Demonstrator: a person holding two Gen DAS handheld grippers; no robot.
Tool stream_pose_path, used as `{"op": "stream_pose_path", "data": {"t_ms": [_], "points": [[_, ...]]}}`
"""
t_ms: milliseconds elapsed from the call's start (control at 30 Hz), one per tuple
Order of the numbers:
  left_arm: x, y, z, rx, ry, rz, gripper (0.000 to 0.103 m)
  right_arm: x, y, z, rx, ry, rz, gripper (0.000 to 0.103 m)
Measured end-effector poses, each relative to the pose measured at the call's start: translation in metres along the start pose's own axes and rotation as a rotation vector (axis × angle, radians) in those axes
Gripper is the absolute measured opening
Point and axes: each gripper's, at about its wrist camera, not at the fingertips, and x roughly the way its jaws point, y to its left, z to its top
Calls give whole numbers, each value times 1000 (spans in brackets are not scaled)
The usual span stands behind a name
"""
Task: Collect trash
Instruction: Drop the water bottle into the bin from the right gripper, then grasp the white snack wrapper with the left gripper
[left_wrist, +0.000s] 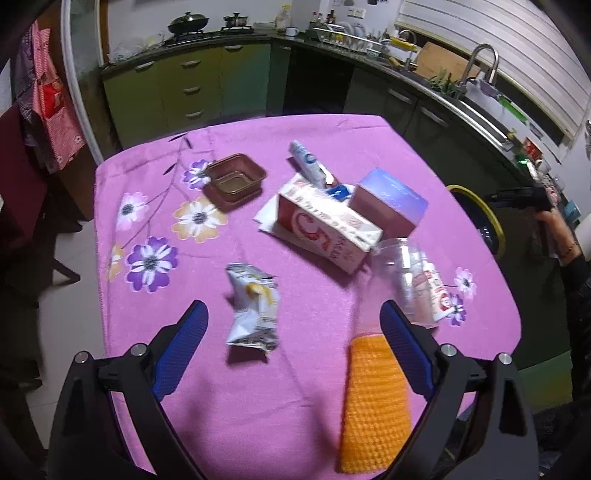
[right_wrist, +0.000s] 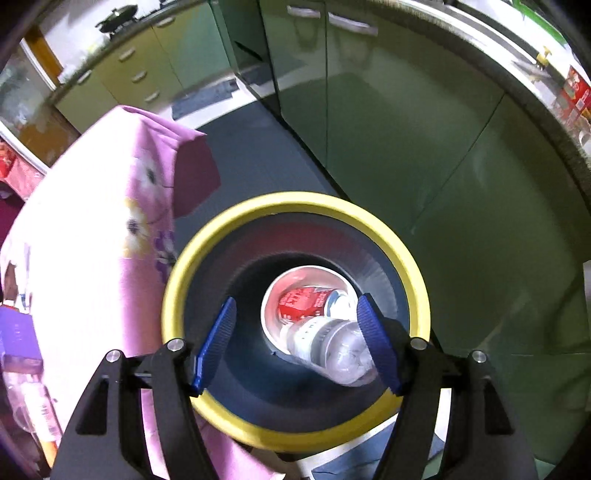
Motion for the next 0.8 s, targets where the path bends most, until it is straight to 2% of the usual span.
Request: {"op": "stream_pose_path", "data": {"t_ms": [133, 300, 567, 800], "points": [[12, 23, -3, -37, 47, 38, 89, -19, 10, -12, -20, -50, 49, 68], [38, 36, -9, -59, 112, 3, 89, -36, 29, -26, -63, -58, 77, 68], [80, 20, 2, 60, 161, 37, 88, -36, 53, -36, -119, -36, 96, 68], [111, 22, 8, 61, 265, 36, 64, -32, 63, -39, -139, -20, 97, 68]]}}
